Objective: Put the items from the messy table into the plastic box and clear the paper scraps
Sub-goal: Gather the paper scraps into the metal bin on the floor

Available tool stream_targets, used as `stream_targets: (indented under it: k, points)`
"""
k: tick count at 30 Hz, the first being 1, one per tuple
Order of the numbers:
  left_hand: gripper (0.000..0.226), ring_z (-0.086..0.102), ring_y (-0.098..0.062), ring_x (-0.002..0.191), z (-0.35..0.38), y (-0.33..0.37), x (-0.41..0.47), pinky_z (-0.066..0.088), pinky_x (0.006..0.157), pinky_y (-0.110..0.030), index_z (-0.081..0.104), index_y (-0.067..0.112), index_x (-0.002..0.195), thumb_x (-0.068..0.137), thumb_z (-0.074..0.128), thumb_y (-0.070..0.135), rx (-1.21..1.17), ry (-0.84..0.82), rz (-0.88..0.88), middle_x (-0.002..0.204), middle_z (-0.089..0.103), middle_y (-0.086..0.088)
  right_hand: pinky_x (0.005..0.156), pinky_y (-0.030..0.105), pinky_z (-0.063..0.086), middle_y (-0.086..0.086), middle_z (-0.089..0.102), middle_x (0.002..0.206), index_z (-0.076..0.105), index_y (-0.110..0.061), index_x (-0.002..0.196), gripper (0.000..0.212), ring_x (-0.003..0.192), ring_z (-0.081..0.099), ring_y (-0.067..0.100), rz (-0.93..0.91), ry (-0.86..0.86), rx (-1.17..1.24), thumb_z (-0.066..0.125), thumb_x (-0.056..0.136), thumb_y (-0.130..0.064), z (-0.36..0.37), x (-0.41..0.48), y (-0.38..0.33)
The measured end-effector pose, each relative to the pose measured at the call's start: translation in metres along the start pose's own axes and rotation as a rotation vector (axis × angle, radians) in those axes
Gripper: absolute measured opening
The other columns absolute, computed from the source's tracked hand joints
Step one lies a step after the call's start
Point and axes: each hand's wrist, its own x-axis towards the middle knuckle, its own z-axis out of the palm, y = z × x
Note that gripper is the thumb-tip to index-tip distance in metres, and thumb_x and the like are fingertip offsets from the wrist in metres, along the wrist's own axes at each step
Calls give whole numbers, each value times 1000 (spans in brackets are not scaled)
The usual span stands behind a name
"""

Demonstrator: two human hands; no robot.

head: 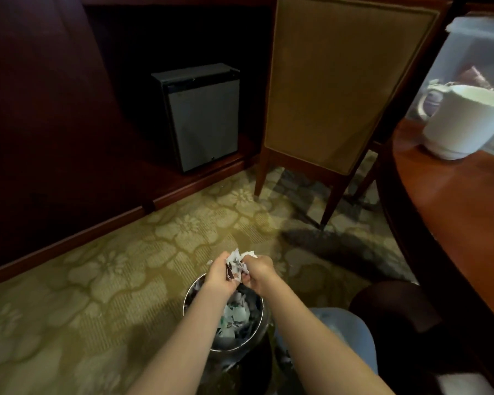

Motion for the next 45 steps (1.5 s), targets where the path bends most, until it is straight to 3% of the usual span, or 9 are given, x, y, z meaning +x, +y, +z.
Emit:
stream_targets:
  k: [12, 17, 21, 23, 27, 33, 38, 42, 45]
  points:
    - [29, 59, -19, 36, -50, -19, 54, 48, 36, -20, 52, 8, 70, 95, 42, 19, -34, 161, -103, 40, 59, -6, 31, 13, 41, 7, 45, 67, 45, -8, 68, 26, 57, 45, 16, 276, -114, 25, 46, 94, -10, 23, 15, 32]
    - [33, 56, -28, 72, -53, -19, 61, 49, 71, -38, 58, 5, 92, 100, 33, 25, -47, 153, -114, 84, 63, -16, 34, 19, 47, 9, 46, 76, 47, -7, 76, 21, 62, 48, 21, 358, -118, 85, 49, 95, -18, 23, 19, 35]
    - [41, 50, -28, 67, -56, -17, 63, 45, 61, -33, 52, 3, 84, 100, 23, 27, -66, 177, -126, 80, 53, -18, 66, 33, 54, 14, 50, 85, 49, -4, 76, 25, 73, 49, 26, 384, -121, 120, 47, 97, -17, 16, 15, 31]
    - [41, 50, -29, 67, -57, -15, 60, 49, 57, -31, 53, 3, 88, 99, 23, 28, -48, 188, -126, 83, 54, -18, 85, 43, 48, 20, 47, 107, 53, 2, 94, 18, 99, 50, 34, 368, -112, 120, 48, 97, -15, 13, 15, 30]
    - [39, 50, -30, 70, -56, -10, 55, 44, 71, -39, 52, 2, 93, 98, 25, 29, -11, 227, -123, 89, 55, -19, 68, 48, 52, 17, 37, 133, 43, -4, 128, 37, 126, 41, 41, 358, -83, 60, 52, 93, -15, 12, 14, 29]
    - [36, 51, -33, 114, -52, -5, 46, 33, 105, -45, 48, 4, 111, 98, 28, 32, 11, 262, -130, 122, 53, -16, 89, 49, 47, 17, 45, 97, 42, -2, 112, 23, 103, 49, 36, 364, -71, 57, 49, 95, -16, -5, 17, 24]
    - [47, 34, -31, 136, -34, 3, 25, 27, 111, -41, 37, 5, 140, 99, 36, 28, -9, 262, -94, 146, 34, -19, 75, 38, 55, 12, 47, 80, 45, -4, 103, 13, 58, 38, 18, 237, -55, 24, 44, 98, -15, -18, 11, 10]
    - [43, 40, -27, 131, -14, 12, 14, 31, 108, -36, 41, 8, 139, 99, 38, 22, 51, 249, -29, 137, 43, -15, 31, 23, 46, 7, 43, 72, 50, -7, 94, 10, 59, 42, 15, 98, -31, 4, 45, 97, -15, -25, -4, -9]
    - [40, 46, -24, 117, 3, 20, 0, 36, 101, -34, 45, 7, 136, 99, 37, 19, 87, 220, 15, 111, 49, -11, 41, 26, 45, 4, 46, 69, 49, -11, 76, 19, 55, 43, 13, 0, -14, -10, 47, 95, -12, -32, -18, -24]
